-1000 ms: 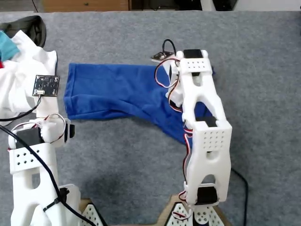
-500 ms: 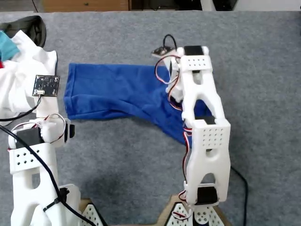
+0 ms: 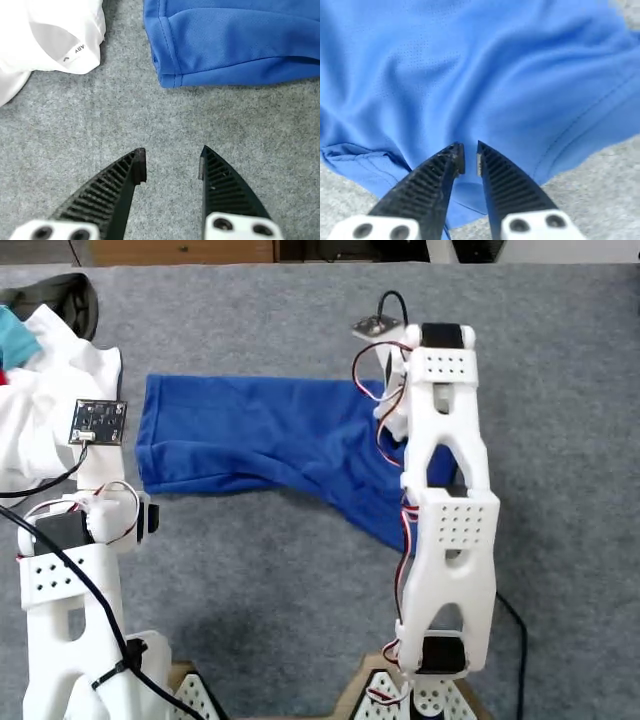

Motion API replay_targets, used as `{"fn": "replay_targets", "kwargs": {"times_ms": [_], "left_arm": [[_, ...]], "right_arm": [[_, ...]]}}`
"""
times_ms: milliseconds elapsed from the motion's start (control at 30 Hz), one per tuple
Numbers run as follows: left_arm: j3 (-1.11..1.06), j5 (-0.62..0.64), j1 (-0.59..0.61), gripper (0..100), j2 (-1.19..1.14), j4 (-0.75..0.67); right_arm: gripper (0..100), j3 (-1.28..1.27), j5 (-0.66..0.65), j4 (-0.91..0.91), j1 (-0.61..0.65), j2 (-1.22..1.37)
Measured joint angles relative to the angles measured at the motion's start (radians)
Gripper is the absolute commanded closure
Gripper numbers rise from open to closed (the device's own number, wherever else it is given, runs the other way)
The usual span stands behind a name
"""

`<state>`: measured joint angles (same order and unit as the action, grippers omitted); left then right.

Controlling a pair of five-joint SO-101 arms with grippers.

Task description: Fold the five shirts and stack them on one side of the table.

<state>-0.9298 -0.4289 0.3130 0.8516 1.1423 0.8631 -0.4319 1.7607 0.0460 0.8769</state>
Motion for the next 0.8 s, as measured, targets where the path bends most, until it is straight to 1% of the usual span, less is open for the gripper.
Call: {"fn": "replay_targets", "kwargs": {"times_ms": [100, 167, 300, 433, 533, 633, 767, 800], "left_arm": [[0.0, 0.0, 0.0, 81, 0.0, 0.0], [0.0, 0.0, 0.0, 81, 0.0, 0.0], [0.0, 0.0, 0.0, 81, 0.0, 0.0], [0.0, 0.0, 0.0, 81, 0.0, 0.0], [0.0, 0.0, 0.0, 81, 0.0, 0.0], [0.0, 0.0, 0.0, 81, 0.0, 0.0], [-0.011, 0.0, 0.0, 81, 0.0, 0.0], [-0.011, 0.0, 0.0, 81, 0.0, 0.0]], "right_arm": [[78.4, 0.0, 0.014, 0.0, 0.0, 0.0], [74.3, 0.0, 0.04, 0.002, 0.0, 0.0], [74.3, -0.052, 0.06, 0.003, 0.009, -0.002], [74.3, -0.169, 0.081, 0.003, 0.071, -0.003], [74.3, -0.204, 0.112, -0.008, 0.097, -0.005], [77.9, -0.21, 0.138, -0.025, 0.097, -0.005], [91.5, -0.21, 0.144, -0.052, 0.095, -0.006], [92.4, -0.21, 0.144, -0.061, 0.095, -0.006]]}}
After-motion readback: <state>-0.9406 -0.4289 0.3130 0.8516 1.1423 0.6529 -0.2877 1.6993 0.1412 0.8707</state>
